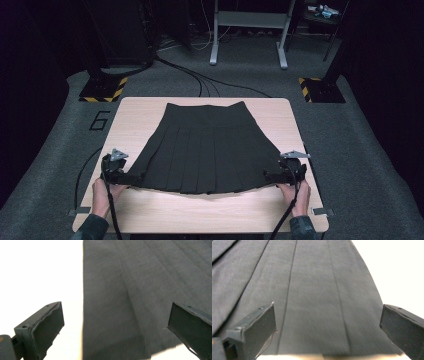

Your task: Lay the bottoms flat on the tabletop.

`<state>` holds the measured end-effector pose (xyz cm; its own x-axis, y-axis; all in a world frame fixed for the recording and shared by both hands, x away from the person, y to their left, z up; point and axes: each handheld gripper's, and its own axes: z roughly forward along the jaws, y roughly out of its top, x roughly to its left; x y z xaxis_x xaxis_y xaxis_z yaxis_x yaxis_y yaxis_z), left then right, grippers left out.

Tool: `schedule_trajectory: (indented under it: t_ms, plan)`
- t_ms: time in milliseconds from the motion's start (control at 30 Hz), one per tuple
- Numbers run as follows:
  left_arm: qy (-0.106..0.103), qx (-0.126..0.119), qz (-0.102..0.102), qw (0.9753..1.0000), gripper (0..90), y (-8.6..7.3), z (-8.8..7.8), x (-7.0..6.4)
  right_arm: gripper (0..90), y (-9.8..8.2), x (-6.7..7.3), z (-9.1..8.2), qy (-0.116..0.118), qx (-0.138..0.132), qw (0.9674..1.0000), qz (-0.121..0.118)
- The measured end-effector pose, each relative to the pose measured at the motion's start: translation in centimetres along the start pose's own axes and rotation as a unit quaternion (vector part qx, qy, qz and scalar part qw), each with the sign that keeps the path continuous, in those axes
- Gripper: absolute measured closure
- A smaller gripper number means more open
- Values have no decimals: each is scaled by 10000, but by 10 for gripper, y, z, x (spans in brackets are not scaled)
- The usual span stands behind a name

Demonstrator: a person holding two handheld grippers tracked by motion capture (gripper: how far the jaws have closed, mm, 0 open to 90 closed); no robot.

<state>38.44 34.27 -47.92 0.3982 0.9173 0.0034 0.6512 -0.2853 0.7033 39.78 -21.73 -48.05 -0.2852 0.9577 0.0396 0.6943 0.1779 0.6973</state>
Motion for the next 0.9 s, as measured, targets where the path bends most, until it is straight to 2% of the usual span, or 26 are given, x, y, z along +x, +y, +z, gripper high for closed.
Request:
schedule_trajectory:
  t_ms: [100,267,400,433,467,567,667,733,800,900]
  plan:
    - [76,-56,-68,9999,0,-13,-10,2,1,-12,-7,-12,-62,-52,10000,-12]
    - [117,29,-107,9999,0,-32,-19,5,2,-31,-18,-23,-166,-61,9998,71]
    - [168,104,-185,9996,0,-50,-19,10,3,-46,-27,-28,-285,-29,9995,164]
    - [179,113,-226,9995,0,-53,-19,11,3,-50,-30,-29,-304,-24,9992,261]
    - [173,127,-283,9994,0,-58,-18,12,3,-53,-32,-29,-313,-26,9992,246]
    - [210,228,-282,9991,0,-67,-17,14,2,-64,-39,-29,-377,21,9988,322]
    - [240,279,-295,9989,0,-74,-14,16,2,-72,-44,-28,-488,92,9983,293]
    - [224,250,-258,9991,0,-79,-10,18,2,-77,-49,-26,-530,153,9979,349]
    - [282,47,-345,9990,0,-82,-9,20,0,-82,-54,-23,-533,173,9978,351]
    - [268,-102,-367,9989,0,-85,-8,23,0,-88,-58,-22,-532,-36,9982,284]
